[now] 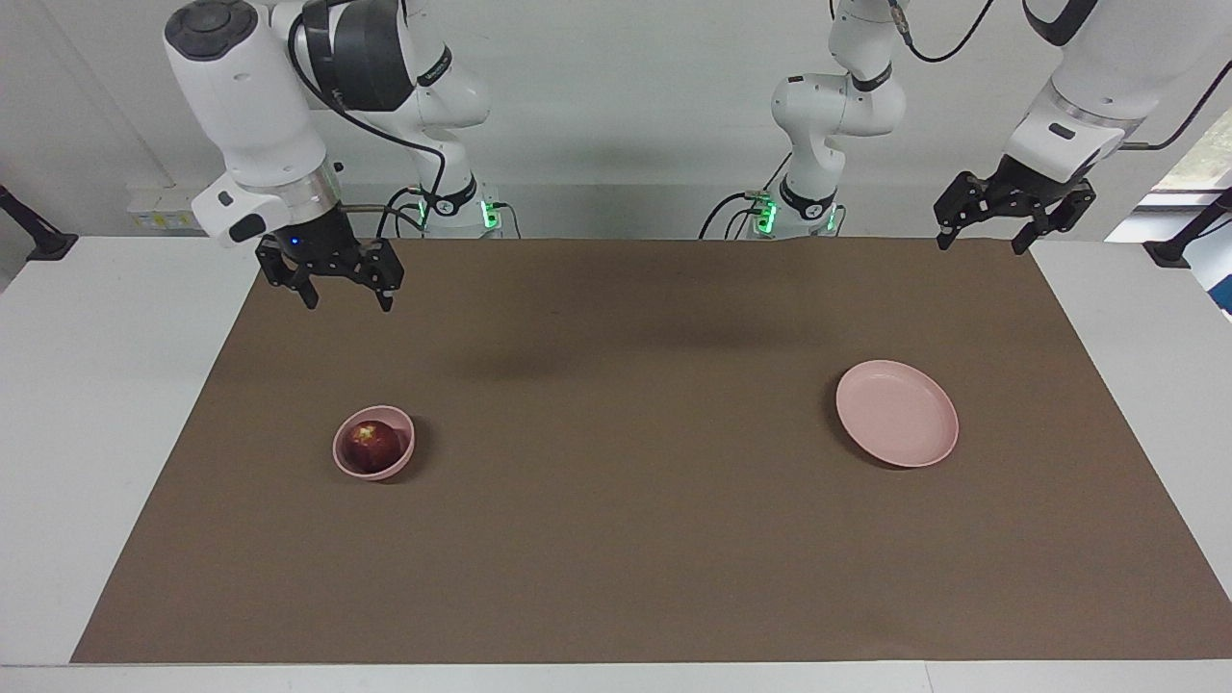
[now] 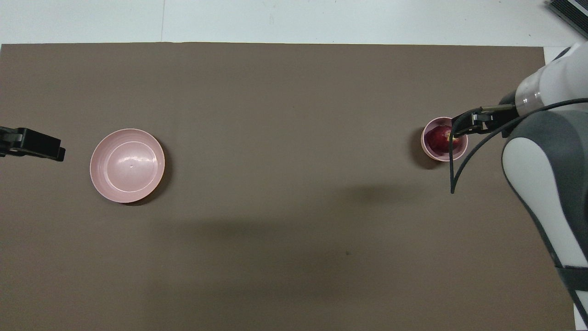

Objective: Move apple from plate to bowl

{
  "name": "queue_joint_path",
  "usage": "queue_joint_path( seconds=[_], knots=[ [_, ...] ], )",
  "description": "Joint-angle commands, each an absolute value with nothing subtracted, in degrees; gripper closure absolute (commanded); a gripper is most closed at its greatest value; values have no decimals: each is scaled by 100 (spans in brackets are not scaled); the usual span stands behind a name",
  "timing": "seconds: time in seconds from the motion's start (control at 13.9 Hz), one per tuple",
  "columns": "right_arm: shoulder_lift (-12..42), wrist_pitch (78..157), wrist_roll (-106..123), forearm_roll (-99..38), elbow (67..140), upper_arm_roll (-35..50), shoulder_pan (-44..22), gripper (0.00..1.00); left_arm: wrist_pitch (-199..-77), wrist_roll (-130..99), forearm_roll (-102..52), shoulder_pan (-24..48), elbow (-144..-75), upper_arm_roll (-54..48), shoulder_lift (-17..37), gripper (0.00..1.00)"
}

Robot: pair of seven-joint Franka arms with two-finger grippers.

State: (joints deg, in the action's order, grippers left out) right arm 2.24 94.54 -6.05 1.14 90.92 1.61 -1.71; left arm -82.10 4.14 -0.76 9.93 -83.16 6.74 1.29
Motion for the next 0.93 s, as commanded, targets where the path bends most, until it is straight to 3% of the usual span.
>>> queue_joint_path(
  seconds=[0.0, 0.22, 0.5, 0.86],
  knots=[
    [-358, 9606, -607, -44, 9876, 176, -53, 0, -8086, 404, -149, 949, -8297, 703, 88, 0],
    [-598, 9809, -150, -114, 10204, 167, 52, 0, -8086, 404, -149, 949, -8297, 703, 88, 0],
    [-484, 9256, -132, -281, 9836, 123, 193, 0, -8086, 404, -149, 949, -8297, 712, 88, 0],
    [-466, 9106, -694, -158, 9669, 132, 167, 0, -8086, 404, -149, 949, -8297, 703, 88, 0]
  ],
)
